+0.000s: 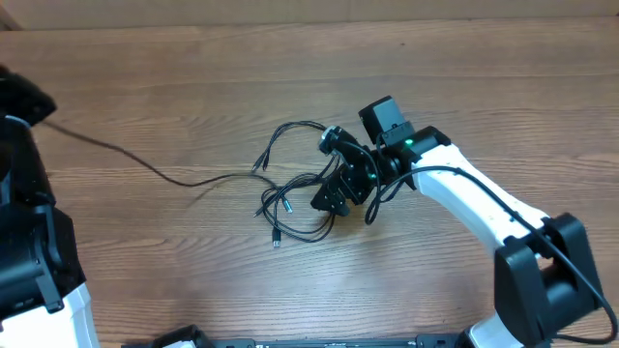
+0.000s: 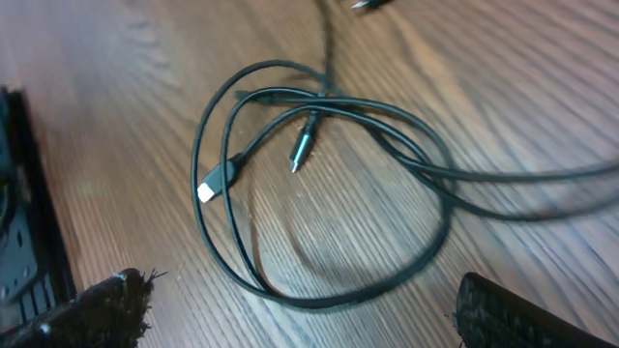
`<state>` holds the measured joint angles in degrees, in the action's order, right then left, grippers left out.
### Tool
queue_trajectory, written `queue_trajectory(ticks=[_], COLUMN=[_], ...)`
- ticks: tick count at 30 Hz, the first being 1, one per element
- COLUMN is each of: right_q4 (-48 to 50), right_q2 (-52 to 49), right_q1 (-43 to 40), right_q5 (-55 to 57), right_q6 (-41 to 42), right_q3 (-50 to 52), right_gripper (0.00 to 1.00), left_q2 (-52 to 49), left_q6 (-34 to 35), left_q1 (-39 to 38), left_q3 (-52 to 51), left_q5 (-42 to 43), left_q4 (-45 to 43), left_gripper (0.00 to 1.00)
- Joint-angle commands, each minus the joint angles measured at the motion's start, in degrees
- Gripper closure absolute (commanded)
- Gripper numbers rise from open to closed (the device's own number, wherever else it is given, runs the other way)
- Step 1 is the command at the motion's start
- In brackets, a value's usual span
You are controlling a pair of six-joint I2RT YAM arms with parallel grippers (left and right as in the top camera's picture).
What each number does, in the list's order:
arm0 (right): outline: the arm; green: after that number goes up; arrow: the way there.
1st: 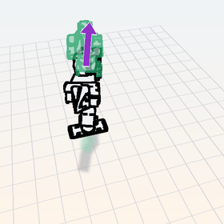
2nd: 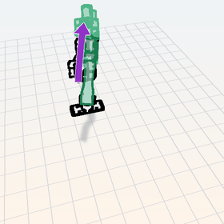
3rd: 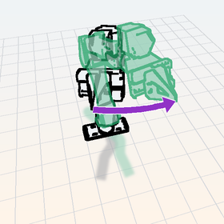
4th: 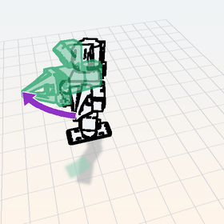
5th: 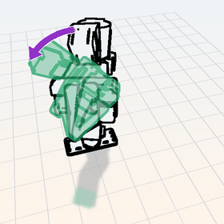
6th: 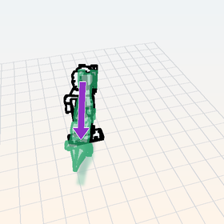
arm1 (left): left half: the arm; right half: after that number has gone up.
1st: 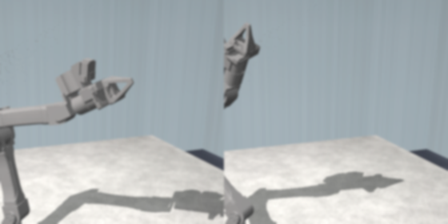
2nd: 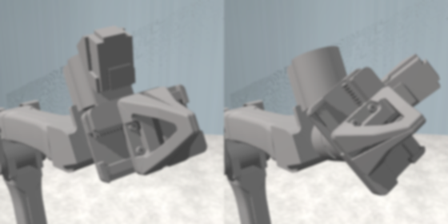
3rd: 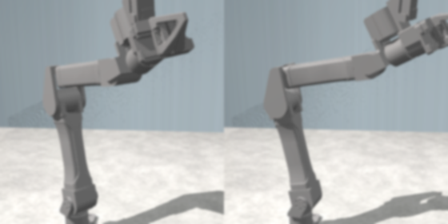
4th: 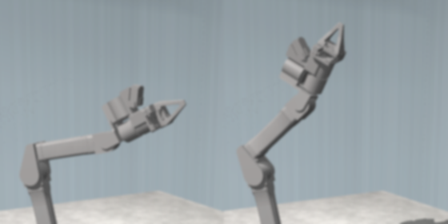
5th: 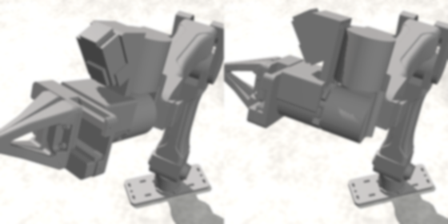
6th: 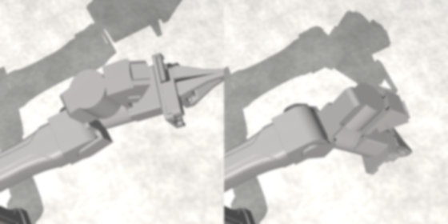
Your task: Untangle cables
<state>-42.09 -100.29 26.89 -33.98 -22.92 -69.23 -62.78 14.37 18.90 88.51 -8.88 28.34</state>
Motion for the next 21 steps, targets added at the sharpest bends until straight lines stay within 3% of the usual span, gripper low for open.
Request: queue_trajectory(ticks=[1,3,12,17,20,21], right_q4=[0.76,1.16,3.06,2.05,1.05,0.85], right_q2=[-1.49,-2.08,-2.12,-2.12,-2.12,-2.12], right_q1=[1.86,3.10,5.29,5.29,5.29,5.29], right_q5=[-4.52,-4.50,-3.08,-2.99,-2.99,-2.99], right_q6=[-8.26,-9.09,-8.66,-8.44,-8.46,-8.46], right_q3=[-1.11,-1.11,-1.11,-1.11,-1.11,-1.11], right_gripper=[0.00,0.00,0.04,0.05,0.06,0.06], left_q2=[-2.73,-4.31,-12.15,-16.06,-17.86,-18.23], left_q6=[-1.09,-1.11,-1.14,-2.19,-1.31,-0.20], left_q1=[0.20,0.20,0.15,0.17,0.17,0.17], left_q3=[1.33,1.33,1.33,1.33,1.33,1.33], left_q5=[21.92,26.67,32.87,28.94,16.52,12.41], left_q4=[0.31,1.44,10.73,15.93,19.74,20.90], left_gripper=[0.96,0.96,0.96,0.33,0.03,0.00])
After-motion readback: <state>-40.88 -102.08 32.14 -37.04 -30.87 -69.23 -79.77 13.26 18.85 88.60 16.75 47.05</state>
